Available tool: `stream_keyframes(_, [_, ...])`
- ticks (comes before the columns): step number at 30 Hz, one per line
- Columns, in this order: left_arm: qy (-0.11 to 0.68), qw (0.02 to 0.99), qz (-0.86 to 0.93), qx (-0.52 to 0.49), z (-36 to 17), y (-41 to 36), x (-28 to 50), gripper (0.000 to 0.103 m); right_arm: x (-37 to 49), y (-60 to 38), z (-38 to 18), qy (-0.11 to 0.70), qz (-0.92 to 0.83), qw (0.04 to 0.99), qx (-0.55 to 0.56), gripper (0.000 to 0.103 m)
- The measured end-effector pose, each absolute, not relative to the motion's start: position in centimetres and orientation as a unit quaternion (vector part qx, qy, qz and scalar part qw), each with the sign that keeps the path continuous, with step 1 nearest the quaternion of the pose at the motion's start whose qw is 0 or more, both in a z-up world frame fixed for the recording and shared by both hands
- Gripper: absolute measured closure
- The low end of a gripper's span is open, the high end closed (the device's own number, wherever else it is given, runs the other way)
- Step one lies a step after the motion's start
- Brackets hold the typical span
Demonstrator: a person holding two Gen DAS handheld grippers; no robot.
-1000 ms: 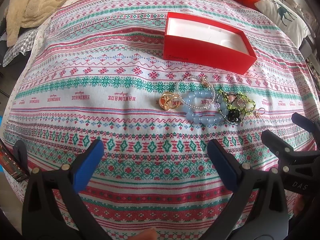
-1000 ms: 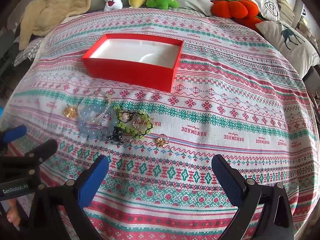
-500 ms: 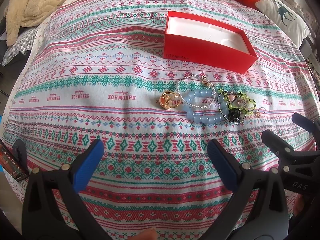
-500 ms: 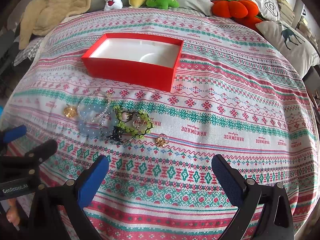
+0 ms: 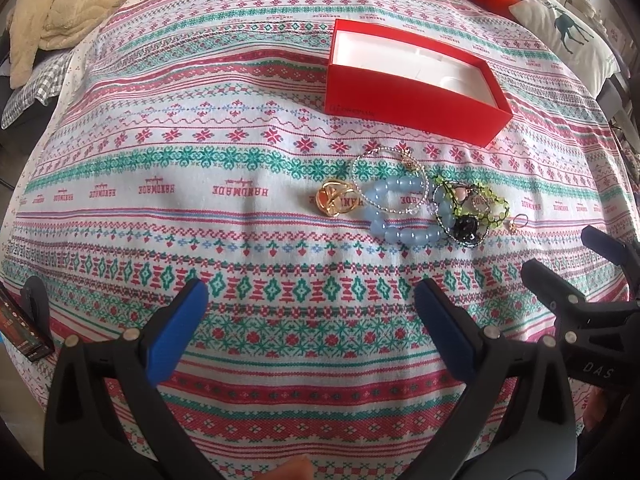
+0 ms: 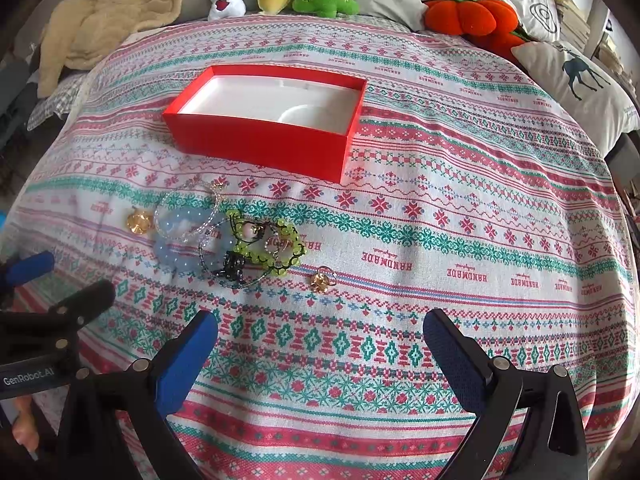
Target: Organize jewelry
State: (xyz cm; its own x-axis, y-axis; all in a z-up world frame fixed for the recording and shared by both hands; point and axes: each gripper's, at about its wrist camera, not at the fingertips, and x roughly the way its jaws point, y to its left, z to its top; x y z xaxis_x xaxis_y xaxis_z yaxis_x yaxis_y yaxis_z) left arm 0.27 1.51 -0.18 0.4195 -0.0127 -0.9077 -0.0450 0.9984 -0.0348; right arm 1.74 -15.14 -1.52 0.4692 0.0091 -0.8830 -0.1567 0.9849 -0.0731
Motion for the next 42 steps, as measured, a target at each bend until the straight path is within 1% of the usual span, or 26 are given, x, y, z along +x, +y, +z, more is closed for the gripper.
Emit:
stream_keyframes(6, [0.521, 0.853, 0.016, -0.023, 0.5, 2.3, 0.4, 0.001, 2.1, -15.7, -0.6, 0.51, 0.046, 0.856, -0.071, 0.0])
stream_keyframes(10, [0.535, 0.845, 0.016, -0.015, 0.5, 2.9, 1.4, 0.001, 2.9, -16.3, 0.5, 0.511, 0.047, 0.856, -0.067, 0.0])
stream_keyframes(15, [0.549, 0.836, -0.003, 0.0, 1.2, 2.9, 3.4, 0.001, 4.7, -16.9, 1.2, 0.532, 0.065, 0.843, -0.05, 0.0])
stream_keyframes(20, [0.561, 0.827, -0.036, -0.003, 1.4, 2.4, 5.6, 0.001, 6.7, -17.4, 0.7, 0.553, 0.075, 0.829, -0.04, 0.0])
stream_keyframes(24, [0.561, 0.825, -0.059, -0.03, 0.8, 2.1, 7.1, 0.002, 8.3, -18.1, -0.7, 0.576, 0.097, 0.812, -0.003, 0.0])
stream_keyframes(26, [0.564, 0.821, -0.071, -0.056, 0.0, 2.5, 7.7, 0.009, 8.8, -18.6, -1.5, 0.58, 0.107, 0.807, 0.018, 0.005])
stream_keyframes(27, [0.568, 0.817, -0.073, -0.064, -0.3, 2.6, 8.0, 0.011, 9.0, -18.8, -1.9, 0.585, 0.11, 0.803, 0.03, 0.014])
stream_keyframes(28, [0.573, 0.813, -0.076, -0.073, -0.7, 2.7, 8.4, 0.017, 9.3, -19.0, -2.4, 0.592, 0.116, 0.796, 0.042, 0.027])
stream_keyframes(31, [0.576, 0.806, -0.089, -0.105, -1.2, 3.2, 9.5, 0.022, 10.0, -19.1, -3.5, 0.608, 0.143, 0.778, 0.073, 0.044])
stream_keyframes(32, [0.578, 0.804, -0.09, -0.112, -1.4, 3.4, 9.8, 0.027, 10.2, -19.0, -3.8, 0.611, 0.148, 0.773, 0.078, 0.047])
stream_keyframes(33, [0.579, 0.802, -0.091, -0.115, -1.5, 3.3, 9.9, 0.029, 10.3, -18.8, -4.0, 0.614, 0.152, 0.77, 0.08, 0.054])
stream_keyframes(34, [0.581, 0.8, -0.092, -0.116, -1.7, 3.2, 10.2, 0.034, 10.5, -18.7, -4.3, 0.618, 0.156, 0.767, 0.081, 0.06])
stream_keyframes(37, [0.587, 0.798, -0.089, -0.109, -2.3, 2.6, 11.0, 0.044, 10.6, -18.5, -5.0, 0.626, 0.162, 0.759, 0.082, 0.07])
stream_keyframes(38, [0.588, 0.797, -0.088, -0.105, -2.5, 2.4, 11.2, 0.048, 10.6, -18.4, -5.1, 0.626, 0.162, 0.758, 0.08, 0.071])
stream_keyframes(42, [0.589, 0.8, -0.085, -0.081, -3.1, 1.1, 11.7, 0.056, 10.5, -18.1, -5.1, 0.626, 0.171, 0.758, 0.073, 0.081])
